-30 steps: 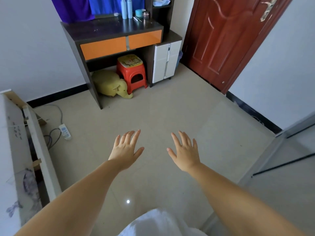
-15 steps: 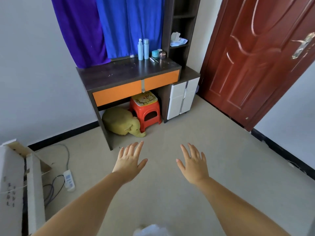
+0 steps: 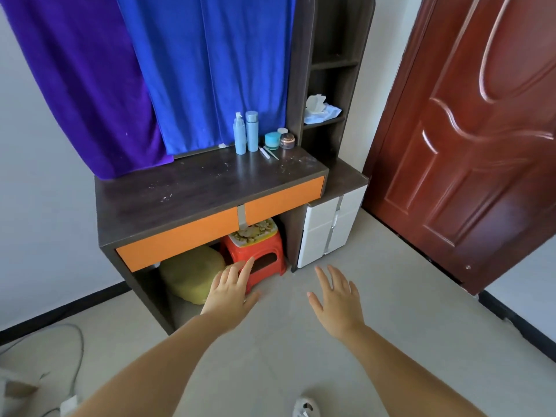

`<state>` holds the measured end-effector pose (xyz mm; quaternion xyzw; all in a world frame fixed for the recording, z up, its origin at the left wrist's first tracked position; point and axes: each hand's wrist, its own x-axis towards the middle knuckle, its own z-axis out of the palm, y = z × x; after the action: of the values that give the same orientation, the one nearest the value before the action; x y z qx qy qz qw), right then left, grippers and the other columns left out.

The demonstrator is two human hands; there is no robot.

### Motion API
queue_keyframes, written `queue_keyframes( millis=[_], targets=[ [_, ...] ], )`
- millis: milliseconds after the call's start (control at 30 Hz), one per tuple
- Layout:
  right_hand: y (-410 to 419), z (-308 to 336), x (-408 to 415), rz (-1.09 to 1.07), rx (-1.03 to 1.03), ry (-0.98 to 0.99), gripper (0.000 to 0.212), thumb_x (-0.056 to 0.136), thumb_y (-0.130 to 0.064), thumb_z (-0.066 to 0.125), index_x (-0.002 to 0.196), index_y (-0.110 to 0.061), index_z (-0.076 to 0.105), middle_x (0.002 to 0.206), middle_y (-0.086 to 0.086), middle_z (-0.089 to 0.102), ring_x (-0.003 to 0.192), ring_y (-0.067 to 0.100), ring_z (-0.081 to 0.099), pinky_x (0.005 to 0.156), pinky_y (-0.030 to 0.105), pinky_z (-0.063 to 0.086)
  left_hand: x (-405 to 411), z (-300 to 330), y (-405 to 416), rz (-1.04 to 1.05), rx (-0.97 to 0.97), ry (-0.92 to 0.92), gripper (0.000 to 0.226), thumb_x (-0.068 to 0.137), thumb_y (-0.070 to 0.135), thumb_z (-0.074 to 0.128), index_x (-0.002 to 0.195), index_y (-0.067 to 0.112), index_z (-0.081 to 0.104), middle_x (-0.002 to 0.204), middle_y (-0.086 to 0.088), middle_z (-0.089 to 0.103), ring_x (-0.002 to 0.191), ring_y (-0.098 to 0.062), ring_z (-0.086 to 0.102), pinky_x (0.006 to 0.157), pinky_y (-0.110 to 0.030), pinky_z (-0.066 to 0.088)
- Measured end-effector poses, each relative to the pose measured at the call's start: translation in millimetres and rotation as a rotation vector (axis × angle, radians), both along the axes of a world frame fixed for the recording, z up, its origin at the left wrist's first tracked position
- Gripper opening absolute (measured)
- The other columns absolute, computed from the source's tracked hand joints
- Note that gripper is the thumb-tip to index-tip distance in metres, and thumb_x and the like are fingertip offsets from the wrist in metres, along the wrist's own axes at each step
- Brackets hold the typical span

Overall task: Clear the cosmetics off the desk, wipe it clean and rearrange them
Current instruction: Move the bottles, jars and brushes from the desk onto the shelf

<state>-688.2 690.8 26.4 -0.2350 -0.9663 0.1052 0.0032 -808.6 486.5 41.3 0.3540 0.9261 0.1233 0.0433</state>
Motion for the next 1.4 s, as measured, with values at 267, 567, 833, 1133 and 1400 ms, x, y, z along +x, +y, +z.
queue_keyframes(
  millis=[267, 567, 833, 1133, 1400],
  targets=[
    [105, 14, -165, 0.208, -0.014, 0.052, 0.084, 0.073, -0.061, -0.005, 0.147, -0.026, 0.015, 0.155, 0.005, 0.02, 0.143, 0.022, 0.017, 0.116, 0.044, 0.019, -131, 15, 101, 0.16, 0.022, -0.042, 0.073, 0.085, 0.062, 0.013, 0.146, 0.025, 0.0, 0.145, -0.003, 0.029, 0.133, -0.024, 0.027, 0.113, -0.037, 0.018],
    [160, 13, -358, 0.27, -0.032, 0.066, 0.071, 0.083, -0.055, 0.012, 0.146, -0.024, 0.022, 0.153, 0.009, 0.025, 0.14, 0.028, 0.025, 0.114, 0.046, 0.021, -308, 2, 159, 0.224, 0.112, -0.061, 0.078, 0.08, 0.061, 0.017, 0.147, 0.021, 0.006, 0.146, -0.002, 0.028, 0.134, -0.023, 0.026, 0.111, -0.035, 0.018],
    [197, 14, -496, 0.277, -0.081, 0.058, 0.058, 0.096, -0.043, 0.034, 0.147, -0.021, 0.016, 0.154, 0.009, 0.022, 0.142, 0.024, 0.021, 0.117, 0.042, 0.013, -434, 1, 204, 0.316, 0.186, -0.12, 0.066, 0.094, 0.037, 0.043, 0.147, 0.019, 0.007, 0.147, -0.005, 0.028, 0.135, -0.024, 0.025, 0.111, -0.037, 0.02],
    [212, 6, -638, 0.324, -0.582, 0.223, 0.069, 0.088, -0.031, 0.058, 0.144, -0.012, 0.023, 0.145, 0.012, 0.036, 0.135, 0.025, 0.033, 0.111, 0.041, 0.033, -526, -6, 259, 0.619, 0.513, -0.32, 0.07, 0.09, 0.032, 0.052, 0.146, 0.024, 0.01, 0.144, -0.002, 0.031, 0.134, -0.016, 0.029, 0.103, -0.039, 0.037],
    [219, -4, -689, 0.28, -0.767, 0.25, 0.055, 0.081, -0.023, 0.068, 0.125, -0.005, 0.04, 0.122, 0.012, 0.056, 0.112, 0.025, 0.054, 0.085, 0.023, 0.039, -566, -15, 290, 0.816, 0.798, -0.392, 0.042, 0.081, 0.027, 0.059, 0.12, 0.023, 0.043, 0.116, 0.0, 0.056, 0.105, -0.019, 0.055, 0.089, -0.038, 0.046]
  ],
)
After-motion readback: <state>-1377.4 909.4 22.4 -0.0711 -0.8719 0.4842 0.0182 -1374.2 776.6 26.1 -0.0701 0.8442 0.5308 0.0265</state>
